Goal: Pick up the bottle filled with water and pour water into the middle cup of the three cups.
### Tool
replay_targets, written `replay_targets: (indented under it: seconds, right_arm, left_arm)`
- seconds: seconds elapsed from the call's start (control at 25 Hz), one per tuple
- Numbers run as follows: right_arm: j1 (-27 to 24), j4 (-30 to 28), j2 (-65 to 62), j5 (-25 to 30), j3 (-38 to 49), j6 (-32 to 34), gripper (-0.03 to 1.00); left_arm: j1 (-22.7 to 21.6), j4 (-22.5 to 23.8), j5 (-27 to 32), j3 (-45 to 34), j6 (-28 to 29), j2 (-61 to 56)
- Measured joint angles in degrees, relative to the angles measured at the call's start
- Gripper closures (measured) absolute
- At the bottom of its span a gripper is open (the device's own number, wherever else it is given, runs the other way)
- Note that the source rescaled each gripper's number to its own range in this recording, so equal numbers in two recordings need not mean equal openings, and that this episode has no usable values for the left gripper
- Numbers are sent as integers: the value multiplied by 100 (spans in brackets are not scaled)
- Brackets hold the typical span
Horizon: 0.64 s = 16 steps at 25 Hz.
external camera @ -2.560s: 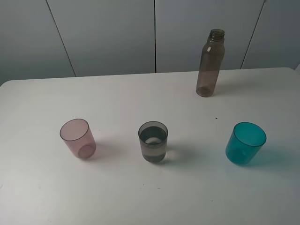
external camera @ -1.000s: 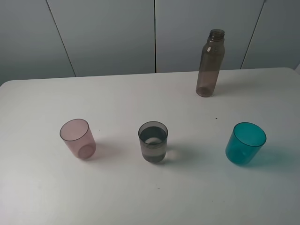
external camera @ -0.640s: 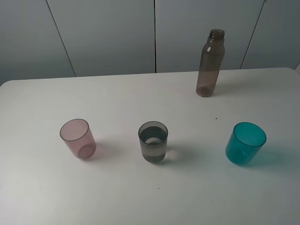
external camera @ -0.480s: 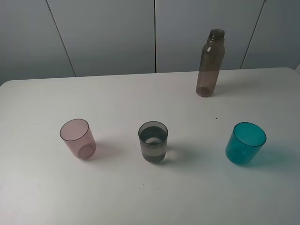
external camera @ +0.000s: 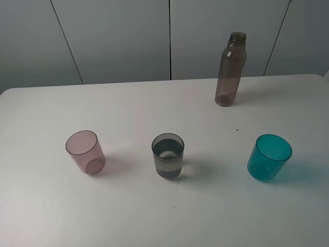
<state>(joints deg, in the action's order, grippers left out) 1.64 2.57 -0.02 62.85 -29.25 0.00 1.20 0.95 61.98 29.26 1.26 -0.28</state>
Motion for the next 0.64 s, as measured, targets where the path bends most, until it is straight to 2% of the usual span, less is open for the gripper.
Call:
replay_targets:
  seconds: [0.64]
  right_arm:
    - [0, 0, 0, 0, 0, 0, -3]
  left_arm:
    - [0, 0, 0, 0, -33, 0]
